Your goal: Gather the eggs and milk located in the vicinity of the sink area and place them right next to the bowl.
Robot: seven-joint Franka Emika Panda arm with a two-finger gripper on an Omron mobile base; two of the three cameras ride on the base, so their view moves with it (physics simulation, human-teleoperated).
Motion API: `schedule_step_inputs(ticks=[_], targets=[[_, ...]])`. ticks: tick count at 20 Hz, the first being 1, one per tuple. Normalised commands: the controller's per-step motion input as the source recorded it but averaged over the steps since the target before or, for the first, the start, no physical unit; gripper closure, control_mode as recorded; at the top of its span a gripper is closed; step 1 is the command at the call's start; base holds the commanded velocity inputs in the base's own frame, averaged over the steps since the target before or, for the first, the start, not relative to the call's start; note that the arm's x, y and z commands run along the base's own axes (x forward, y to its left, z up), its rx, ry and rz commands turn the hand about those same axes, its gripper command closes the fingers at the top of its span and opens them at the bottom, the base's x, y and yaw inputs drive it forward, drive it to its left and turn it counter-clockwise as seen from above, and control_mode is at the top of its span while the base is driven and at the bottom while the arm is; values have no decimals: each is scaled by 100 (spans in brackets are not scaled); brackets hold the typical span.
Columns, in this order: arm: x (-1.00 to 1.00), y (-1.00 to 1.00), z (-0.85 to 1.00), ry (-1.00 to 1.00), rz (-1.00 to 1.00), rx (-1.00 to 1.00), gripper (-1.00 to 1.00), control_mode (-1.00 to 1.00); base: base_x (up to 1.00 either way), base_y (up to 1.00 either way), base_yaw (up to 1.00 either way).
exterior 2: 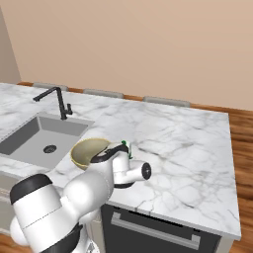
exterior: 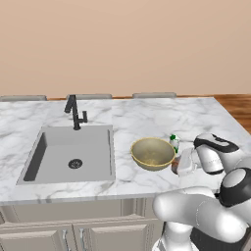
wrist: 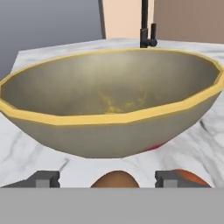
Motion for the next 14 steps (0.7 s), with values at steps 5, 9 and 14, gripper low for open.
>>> schedule_step_inputs(ticks=[5,9,14], targets=[[0,0,0,0,0,1,-100,-100,0,0,0],[-3,0,0,0,0,0,-100,-100,0,0,0],[-29,-9,2,5,0,0,-100,-100,0,0,0]])
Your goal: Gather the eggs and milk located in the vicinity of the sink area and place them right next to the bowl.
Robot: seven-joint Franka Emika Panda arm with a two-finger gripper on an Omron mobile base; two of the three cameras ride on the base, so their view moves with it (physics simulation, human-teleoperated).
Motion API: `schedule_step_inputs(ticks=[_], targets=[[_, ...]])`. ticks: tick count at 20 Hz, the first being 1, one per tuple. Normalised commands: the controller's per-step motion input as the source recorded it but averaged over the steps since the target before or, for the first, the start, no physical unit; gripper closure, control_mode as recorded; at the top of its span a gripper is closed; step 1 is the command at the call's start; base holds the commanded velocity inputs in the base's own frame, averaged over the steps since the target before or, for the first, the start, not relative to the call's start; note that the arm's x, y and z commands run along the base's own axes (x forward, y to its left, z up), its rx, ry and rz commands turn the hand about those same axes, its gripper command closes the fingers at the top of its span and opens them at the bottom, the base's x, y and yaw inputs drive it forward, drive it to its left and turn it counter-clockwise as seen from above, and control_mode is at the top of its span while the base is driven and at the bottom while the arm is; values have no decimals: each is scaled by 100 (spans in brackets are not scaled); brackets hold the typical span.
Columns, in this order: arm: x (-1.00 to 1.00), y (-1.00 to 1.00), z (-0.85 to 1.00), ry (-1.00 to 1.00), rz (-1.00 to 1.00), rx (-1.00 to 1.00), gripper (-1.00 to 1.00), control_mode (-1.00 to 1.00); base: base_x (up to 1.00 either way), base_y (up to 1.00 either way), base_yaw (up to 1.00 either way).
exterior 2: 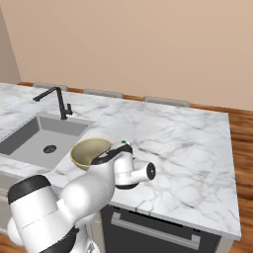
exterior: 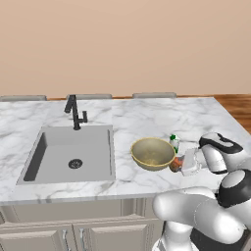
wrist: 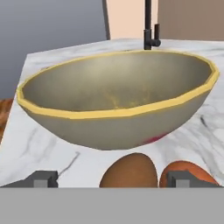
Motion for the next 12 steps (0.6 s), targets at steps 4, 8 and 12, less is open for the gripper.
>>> schedule_step_inputs(ticks=[4,8,12], targets=[[-24,-20,37,17,0,0,-100,-100,0,0,0],[-23,-14,66,22,0,-4,-100,-100,0,0,0],[-23,-4,67,25,-1,-13,-100,-100,0,0,0]])
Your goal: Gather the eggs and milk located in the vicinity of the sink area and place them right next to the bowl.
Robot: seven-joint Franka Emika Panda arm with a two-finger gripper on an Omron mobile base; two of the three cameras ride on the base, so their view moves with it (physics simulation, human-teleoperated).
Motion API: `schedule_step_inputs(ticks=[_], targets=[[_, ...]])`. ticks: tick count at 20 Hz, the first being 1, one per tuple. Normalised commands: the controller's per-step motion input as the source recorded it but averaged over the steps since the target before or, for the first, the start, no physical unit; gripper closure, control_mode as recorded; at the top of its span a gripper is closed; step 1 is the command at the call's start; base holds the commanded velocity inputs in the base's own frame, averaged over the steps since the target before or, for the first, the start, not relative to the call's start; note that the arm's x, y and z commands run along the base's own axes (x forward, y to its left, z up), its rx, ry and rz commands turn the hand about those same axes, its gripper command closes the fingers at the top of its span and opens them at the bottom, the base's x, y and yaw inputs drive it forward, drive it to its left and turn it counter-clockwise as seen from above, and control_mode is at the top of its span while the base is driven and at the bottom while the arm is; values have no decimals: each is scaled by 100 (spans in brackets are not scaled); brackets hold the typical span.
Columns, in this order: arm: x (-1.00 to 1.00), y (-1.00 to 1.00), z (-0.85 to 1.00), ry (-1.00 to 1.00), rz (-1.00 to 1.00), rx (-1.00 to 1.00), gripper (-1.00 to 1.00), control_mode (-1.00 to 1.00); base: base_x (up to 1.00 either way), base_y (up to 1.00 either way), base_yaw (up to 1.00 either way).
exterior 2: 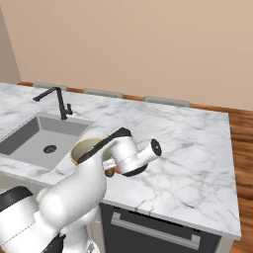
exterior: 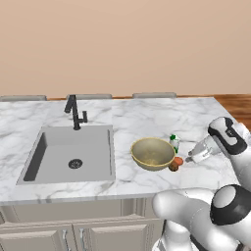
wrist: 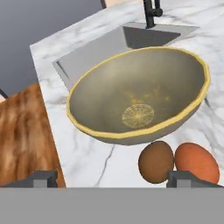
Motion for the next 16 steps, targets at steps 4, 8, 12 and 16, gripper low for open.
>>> schedule_step_inputs(ticks=[4,8,12,16], targets=[[-6,0,80,37,-7,-28,-100,-100,0,0,0],[0,10,96,47,-9,-35,-100,-100,0,0,0],[0,59,75,53,-8,-38,-100,-100,0,0,0],[0,74,18,48,-12,-35,-100,-100,0,0,0]])
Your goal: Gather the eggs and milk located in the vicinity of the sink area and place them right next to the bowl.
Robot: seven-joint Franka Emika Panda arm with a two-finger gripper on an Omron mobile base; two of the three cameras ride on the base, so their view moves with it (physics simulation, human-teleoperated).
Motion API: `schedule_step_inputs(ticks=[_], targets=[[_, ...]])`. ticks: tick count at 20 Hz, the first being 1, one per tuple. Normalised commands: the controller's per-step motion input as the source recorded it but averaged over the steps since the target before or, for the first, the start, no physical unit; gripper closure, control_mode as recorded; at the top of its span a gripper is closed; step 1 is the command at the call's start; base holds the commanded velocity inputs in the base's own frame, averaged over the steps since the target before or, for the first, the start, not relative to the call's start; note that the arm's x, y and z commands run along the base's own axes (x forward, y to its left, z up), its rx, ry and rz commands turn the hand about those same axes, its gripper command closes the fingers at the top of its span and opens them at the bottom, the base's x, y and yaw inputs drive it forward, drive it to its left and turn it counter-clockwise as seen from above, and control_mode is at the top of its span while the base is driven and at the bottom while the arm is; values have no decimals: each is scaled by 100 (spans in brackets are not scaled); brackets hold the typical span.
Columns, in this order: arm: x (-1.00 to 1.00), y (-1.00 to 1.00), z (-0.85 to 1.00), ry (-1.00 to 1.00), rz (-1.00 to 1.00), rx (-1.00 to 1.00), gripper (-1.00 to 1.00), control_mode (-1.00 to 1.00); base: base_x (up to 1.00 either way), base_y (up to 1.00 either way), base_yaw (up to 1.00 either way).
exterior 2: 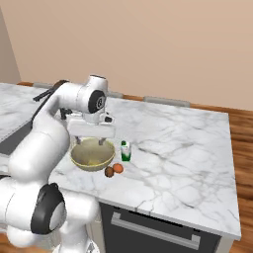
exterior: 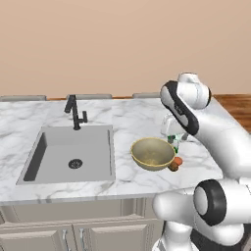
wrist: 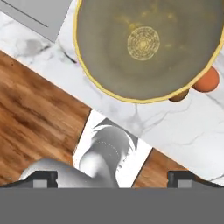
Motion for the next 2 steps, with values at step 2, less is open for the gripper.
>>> schedule_step_inputs(ticks=[2], targets=[[0,59,-1,47,-18,-32,-100,-100,0,0,0]])
